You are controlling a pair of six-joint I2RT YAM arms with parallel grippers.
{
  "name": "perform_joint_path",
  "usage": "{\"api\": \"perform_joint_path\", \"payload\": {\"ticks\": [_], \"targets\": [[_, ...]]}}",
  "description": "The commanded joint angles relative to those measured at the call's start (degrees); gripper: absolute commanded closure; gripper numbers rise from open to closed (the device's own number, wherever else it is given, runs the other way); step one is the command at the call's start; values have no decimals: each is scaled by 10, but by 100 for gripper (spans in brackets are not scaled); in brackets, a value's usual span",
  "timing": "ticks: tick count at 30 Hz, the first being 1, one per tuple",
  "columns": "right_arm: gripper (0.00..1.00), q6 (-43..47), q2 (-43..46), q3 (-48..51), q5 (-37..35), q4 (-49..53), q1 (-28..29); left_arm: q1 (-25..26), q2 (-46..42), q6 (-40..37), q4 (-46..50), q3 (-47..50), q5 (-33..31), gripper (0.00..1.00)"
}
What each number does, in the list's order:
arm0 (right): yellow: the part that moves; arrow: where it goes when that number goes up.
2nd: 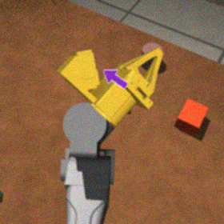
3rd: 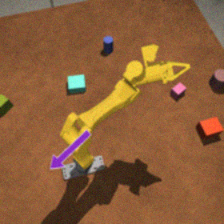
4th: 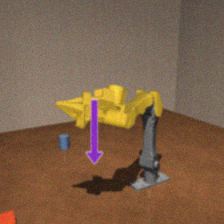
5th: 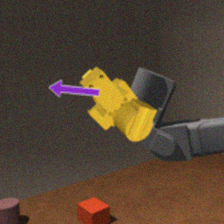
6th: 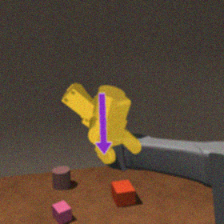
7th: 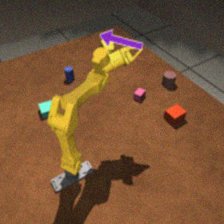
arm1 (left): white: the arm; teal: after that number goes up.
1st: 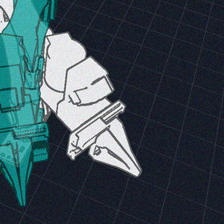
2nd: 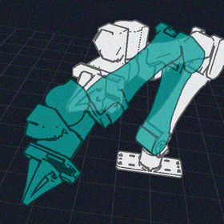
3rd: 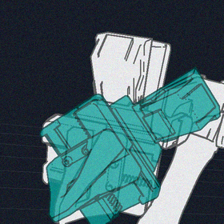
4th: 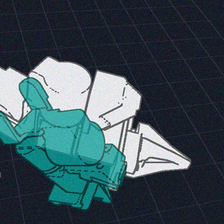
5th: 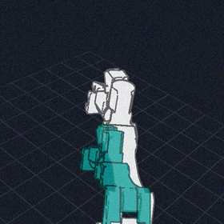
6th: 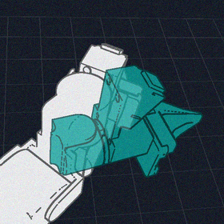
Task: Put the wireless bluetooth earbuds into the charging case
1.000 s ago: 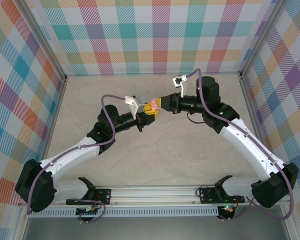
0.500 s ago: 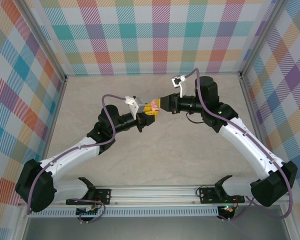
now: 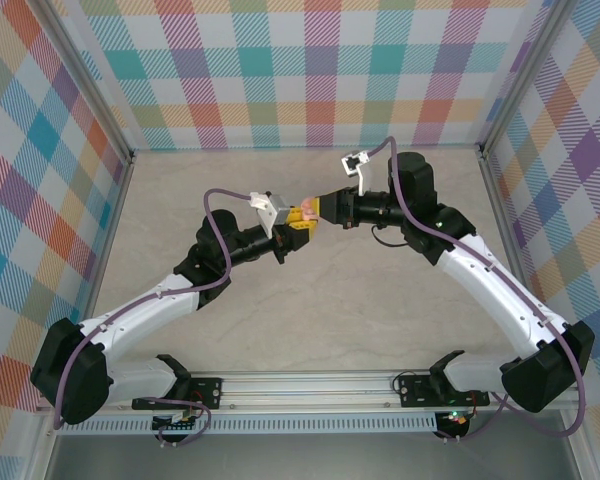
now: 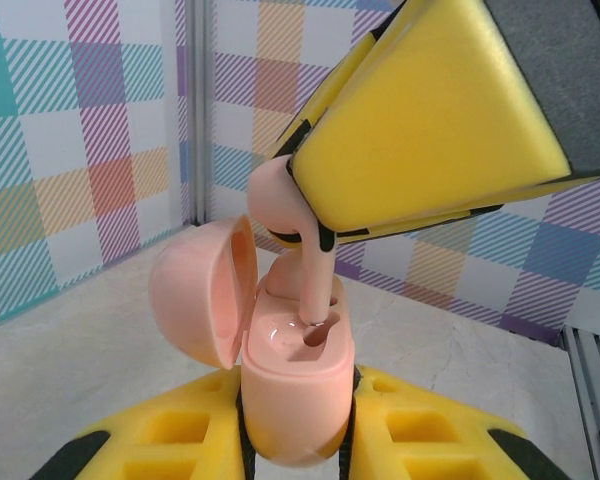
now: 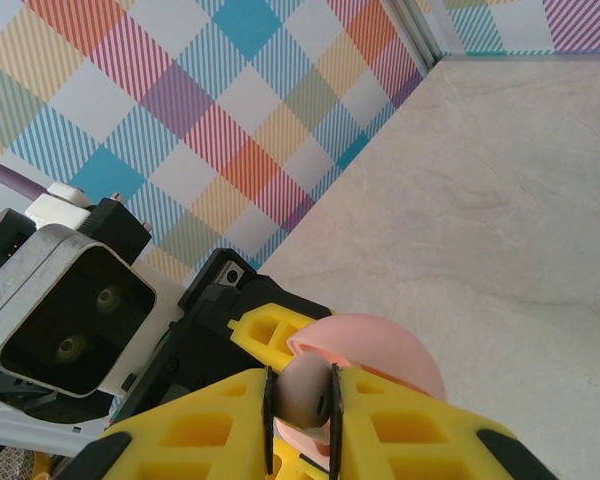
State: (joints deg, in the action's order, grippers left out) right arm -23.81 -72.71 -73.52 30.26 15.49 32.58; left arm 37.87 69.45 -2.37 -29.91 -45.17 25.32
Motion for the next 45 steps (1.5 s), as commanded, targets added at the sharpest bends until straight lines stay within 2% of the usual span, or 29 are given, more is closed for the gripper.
{"api": "perform_joint_path", "payload": {"ticks": [1,9,19,29,34,38,42,45], "targets": [[77,17,-1,-18,-7,14,4,9,-18,5,-9,-20,-5,75],[77,20,-7,-18,-17,28,5,9,-23,4,-10,-17,-5,75],[69,24,-11,-25,-29,41,6,9,-22,6,-9,-17,-3,75],[69,26,-22,-36,-50,58,6,9,-15,9,-4,-21,-7,75],[69,26,-12,-35,-128,84,6,9,-12,12,24,-24,-51,75],[67,19,0,-33,-236,144,2,9,-14,19,35,-19,-67,75],[64,-12,8,-19,-327,227,-31,8,-17,27,48,-15,-75,75],[60,-34,17,10,-346,276,-56,9,-28,32,55,-11,-84,75]]}}
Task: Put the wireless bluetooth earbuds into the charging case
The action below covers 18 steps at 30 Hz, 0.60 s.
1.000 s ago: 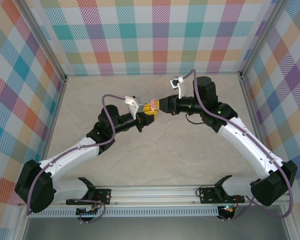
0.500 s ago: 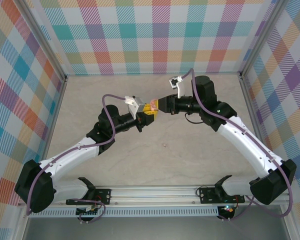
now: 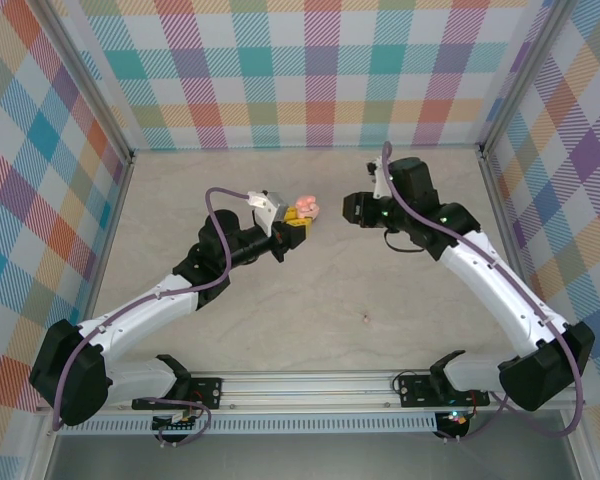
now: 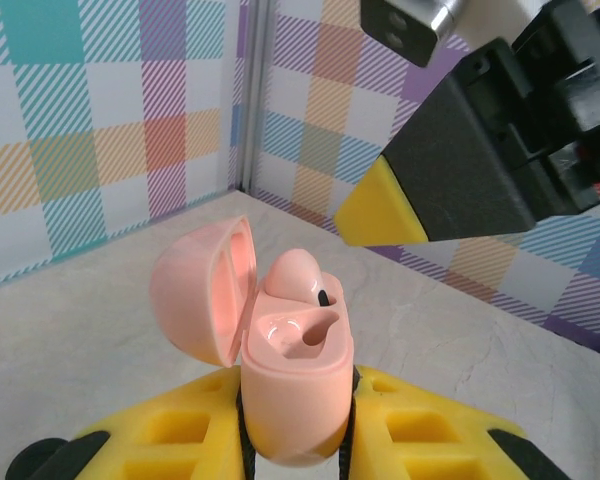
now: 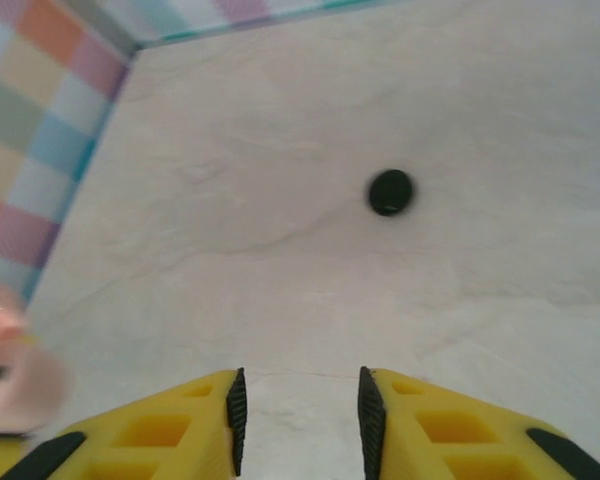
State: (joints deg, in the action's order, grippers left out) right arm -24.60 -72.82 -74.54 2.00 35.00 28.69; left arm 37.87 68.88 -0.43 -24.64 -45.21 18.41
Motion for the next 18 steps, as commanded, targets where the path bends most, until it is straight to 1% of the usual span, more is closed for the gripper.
{"api": "perform_joint_path", "payload": {"ticks": [1,2,5,7,11,16,18], "targets": [[59,-32,21,33,-67,97,-21,9,-26,12,7,-9,-15,75],[58,-36,24,44,-66,108,-21,9,-29,11,12,-8,-17,75],[56,-51,33,94,-22,129,-21,9,-38,11,25,-6,-18,75],[55,-63,35,134,25,135,-21,8,-43,14,28,-3,-17,75],[54,-66,24,198,92,140,-18,9,-54,16,32,0,-17,75],[56,-49,-31,223,126,177,2,9,-58,17,37,-2,-15,75],[61,-57,-50,227,120,187,14,8,-58,17,38,-3,-14,75]]}}
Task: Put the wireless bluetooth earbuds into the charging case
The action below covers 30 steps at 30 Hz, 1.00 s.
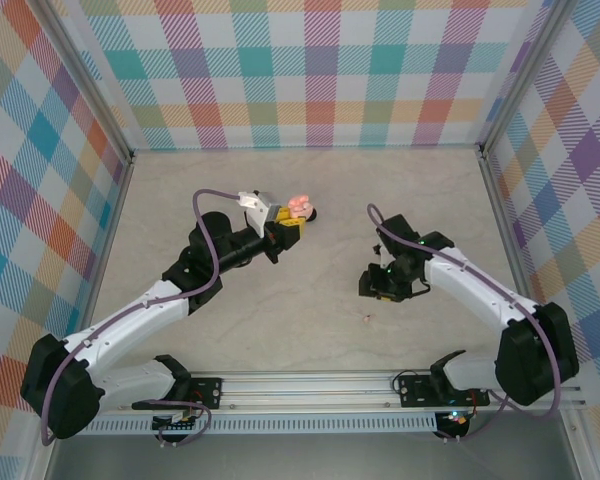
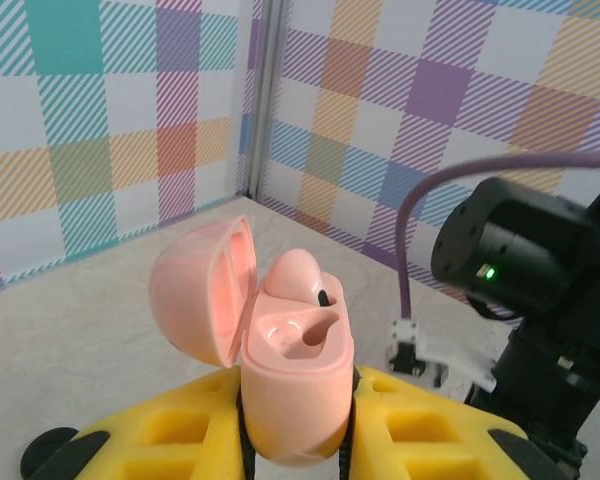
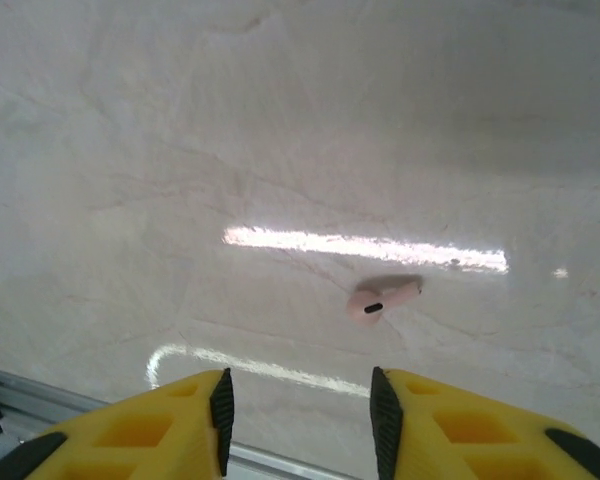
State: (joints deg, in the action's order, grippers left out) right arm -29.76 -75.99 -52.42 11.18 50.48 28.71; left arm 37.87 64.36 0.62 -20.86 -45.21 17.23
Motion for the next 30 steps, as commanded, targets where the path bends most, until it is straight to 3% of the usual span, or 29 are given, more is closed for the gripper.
{"api": "perform_joint_path", "payload": {"ticks": [1,12,30], "targets": [[62,-9,-24,9,28,31,19,9,-13,6,1,-4,-2,75],[83,-58,-59,71,-10,-1,40,9,-10,7,5,-5,-4,75],[90,-139,-157,73,-33,-157,56,8,-5,5,9,-10,-4,75]]}}
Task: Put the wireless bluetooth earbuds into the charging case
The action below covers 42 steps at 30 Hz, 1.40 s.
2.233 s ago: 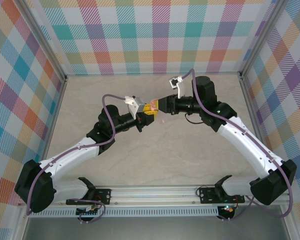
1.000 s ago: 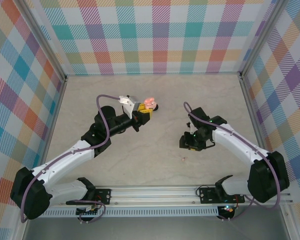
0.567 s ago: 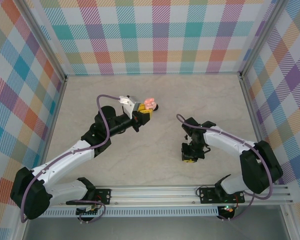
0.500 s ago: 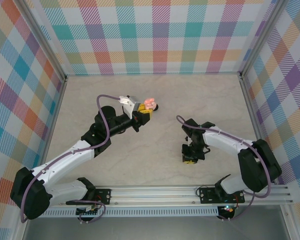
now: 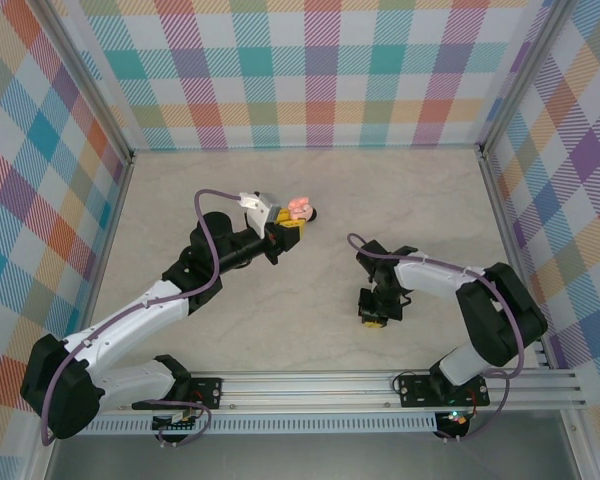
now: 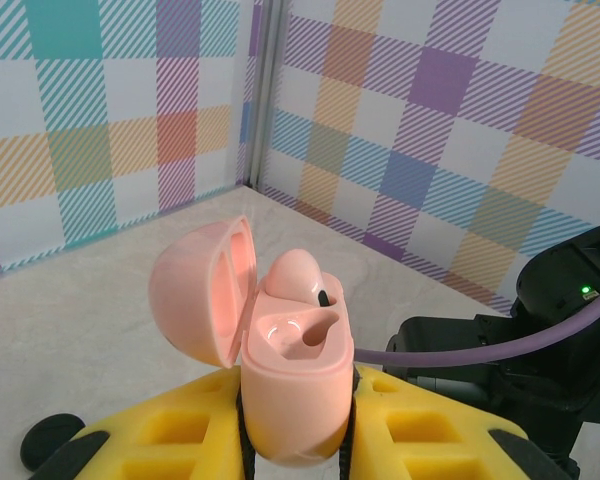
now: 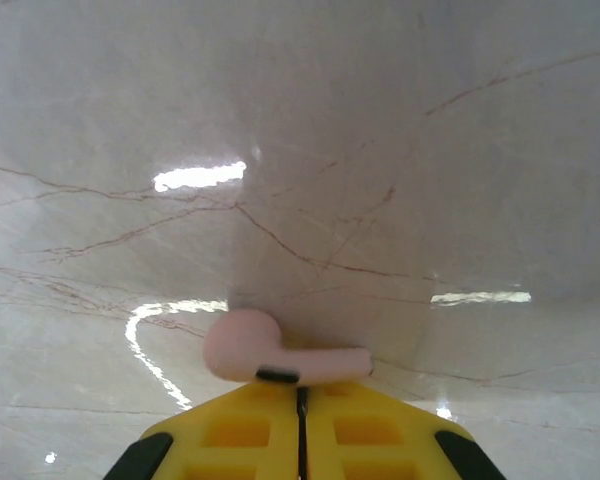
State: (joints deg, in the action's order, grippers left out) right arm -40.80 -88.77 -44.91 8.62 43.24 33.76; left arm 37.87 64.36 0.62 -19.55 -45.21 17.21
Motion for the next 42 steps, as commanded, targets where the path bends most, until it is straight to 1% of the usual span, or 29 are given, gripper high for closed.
{"api": "perform_joint_path", "payload": {"ticks": [1,7,14,17,21,27,28,30,34,38,40,42], "targets": [[90,-33,-31,-6,-9,-91,7,9,-5,5,-4,-11,-3,75],[91,-41,-47,-46,-40,-98,7,9,-4,5,0,-15,-2,75],[89,-17,-22,-69,-36,-76,7,9,-2,5,0,-16,-1,75],[86,9,-7,-82,-23,-55,7,9,0,5,-1,-18,1,75],[82,69,5,-106,-11,-18,7,9,2,5,0,-21,3,75],[69,169,22,-127,-32,19,6,9,-1,7,1,-19,2,75],[67,176,18,-132,-40,30,6,9,-2,8,1,-19,2,75],[66,179,2,-143,-49,51,5,9,-3,8,3,-19,2,75],[60,146,-24,-145,-46,54,5,9,-6,8,5,-17,-1,75],[57,80,-36,-136,-67,39,4,9,-6,8,4,-17,-1,75],[54,48,-43,-133,-67,24,6,8,-5,8,3,-17,1,75],[53,20,-50,-131,-68,14,5,9,-3,7,1,-18,1,75]]}}
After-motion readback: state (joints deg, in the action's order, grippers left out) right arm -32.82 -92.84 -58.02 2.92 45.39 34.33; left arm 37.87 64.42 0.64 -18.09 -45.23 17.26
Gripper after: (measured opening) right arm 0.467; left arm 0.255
